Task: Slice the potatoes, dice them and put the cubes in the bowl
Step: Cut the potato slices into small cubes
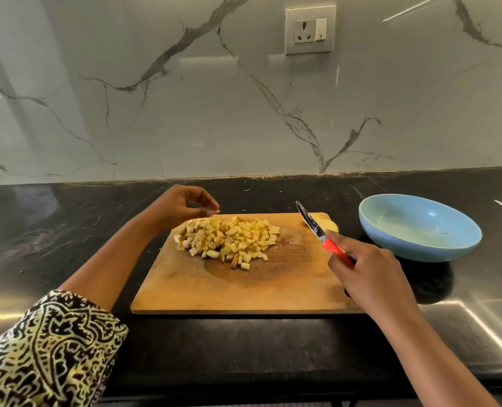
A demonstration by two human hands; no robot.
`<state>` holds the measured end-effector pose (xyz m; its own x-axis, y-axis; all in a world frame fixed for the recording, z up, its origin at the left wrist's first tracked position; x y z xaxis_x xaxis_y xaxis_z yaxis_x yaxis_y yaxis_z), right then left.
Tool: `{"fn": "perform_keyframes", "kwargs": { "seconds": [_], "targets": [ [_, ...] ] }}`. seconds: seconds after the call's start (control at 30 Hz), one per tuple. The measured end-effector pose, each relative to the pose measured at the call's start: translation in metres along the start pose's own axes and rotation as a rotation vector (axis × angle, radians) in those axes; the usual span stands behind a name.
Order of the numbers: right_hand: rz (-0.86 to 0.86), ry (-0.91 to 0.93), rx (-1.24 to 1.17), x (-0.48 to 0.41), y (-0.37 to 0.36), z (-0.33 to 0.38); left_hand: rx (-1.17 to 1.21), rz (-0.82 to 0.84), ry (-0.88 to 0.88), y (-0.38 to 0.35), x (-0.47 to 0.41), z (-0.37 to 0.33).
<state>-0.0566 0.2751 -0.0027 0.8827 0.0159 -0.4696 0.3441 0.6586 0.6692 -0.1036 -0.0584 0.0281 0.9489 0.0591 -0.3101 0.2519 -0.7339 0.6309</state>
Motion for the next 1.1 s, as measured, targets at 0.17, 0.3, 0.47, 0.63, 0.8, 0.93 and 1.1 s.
{"fn": "perform_keyframes", "kwargs": {
  "seconds": [0.17,0.3,0.47,0.63,0.8,0.93,1.1],
  "targets": [
    [0.013,0.021,0.030,-0.001,-0.002,-0.001,0.136,0.062,0.076,0.004,-0.013,0.011],
    [0.018,0.047,0.012,-0.006,-0.003,0.005,-0.016,-0.035,0.091,0.005,-0.030,0.019],
    [-0.066,0.114,-0.025,-0.043,-0.011,0.021,-0.360,0.008,0.046,-0.012,-0.059,0.030],
    [-0.025,0.173,0.030,-0.045,-0.021,0.027,-0.529,0.178,0.089,-0.033,-0.078,0.030],
    [-0.060,0.171,0.051,-0.047,-0.019,0.024,-0.520,0.232,0.162,-0.035,-0.092,0.033],
    [-0.060,0.177,0.066,-0.048,-0.019,0.026,-0.457,0.254,0.238,-0.033,-0.096,0.037],
    [-0.101,0.186,0.058,-0.049,-0.017,0.023,-0.290,0.237,0.144,-0.027,-0.084,0.021]
  ]
}}
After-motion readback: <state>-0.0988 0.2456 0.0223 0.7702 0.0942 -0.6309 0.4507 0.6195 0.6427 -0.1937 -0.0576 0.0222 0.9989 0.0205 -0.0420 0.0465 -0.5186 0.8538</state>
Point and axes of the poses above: each hand's wrist, its own x-axis away from the middle knuckle, its own y-axis out of the back of the hand, z = x × y, the point moved 5 cm from there along -x, towards the middle knuckle, and after that the axes turned 10 degrees about -z, right-handed, at the moved point
